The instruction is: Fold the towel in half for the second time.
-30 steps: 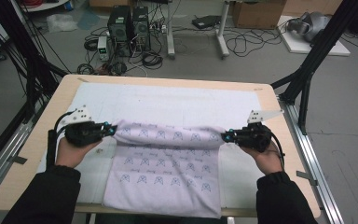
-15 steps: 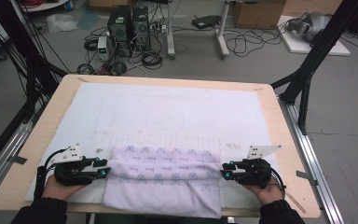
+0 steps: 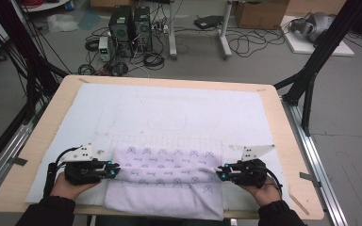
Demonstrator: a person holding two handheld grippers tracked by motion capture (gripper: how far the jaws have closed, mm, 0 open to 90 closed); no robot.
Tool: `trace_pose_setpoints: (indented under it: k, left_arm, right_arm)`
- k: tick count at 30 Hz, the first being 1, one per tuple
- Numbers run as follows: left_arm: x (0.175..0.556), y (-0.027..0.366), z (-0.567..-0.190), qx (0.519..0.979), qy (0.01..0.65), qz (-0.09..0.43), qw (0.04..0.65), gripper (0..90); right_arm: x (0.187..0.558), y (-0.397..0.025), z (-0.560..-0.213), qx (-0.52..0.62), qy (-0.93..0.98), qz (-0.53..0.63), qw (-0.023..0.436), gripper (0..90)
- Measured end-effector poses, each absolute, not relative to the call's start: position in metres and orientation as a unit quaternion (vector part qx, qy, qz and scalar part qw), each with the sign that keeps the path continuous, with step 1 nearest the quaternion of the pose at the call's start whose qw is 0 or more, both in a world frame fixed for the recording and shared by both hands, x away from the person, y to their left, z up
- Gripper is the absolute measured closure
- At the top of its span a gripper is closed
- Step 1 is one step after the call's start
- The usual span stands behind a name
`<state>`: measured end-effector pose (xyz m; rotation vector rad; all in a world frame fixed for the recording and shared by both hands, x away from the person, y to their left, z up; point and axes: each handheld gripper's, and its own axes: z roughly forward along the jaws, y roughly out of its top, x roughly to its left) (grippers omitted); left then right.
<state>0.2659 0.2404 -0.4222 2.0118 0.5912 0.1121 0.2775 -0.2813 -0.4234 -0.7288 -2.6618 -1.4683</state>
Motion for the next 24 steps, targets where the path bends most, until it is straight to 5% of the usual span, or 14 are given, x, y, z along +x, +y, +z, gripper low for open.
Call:
trace_pose_setpoints:
  k: [10, 14, 24]
  left_arm:
    - [0.229, 0.262, -0.401, 0.821, 0.215, 0.038, 0.528, 80.7]
    - [0.223, 0.263, -0.402, 0.825, 0.212, 0.017, 0.524, 54.9]
    - [0.275, 0.245, -0.41, 0.818, 0.281, 0.109, 0.49, 52.8]
  right_arm:
    - [0.249, -0.29, -0.393, -0.186, -0.847, -0.498, 0.009, 82.7]
    - [0.239, -0.297, -0.395, -0.182, -0.835, -0.517, 0.038, 66.4]
    - [0.288, -0.278, -0.414, -0.254, -0.854, -0.451, -0.039, 49.5]
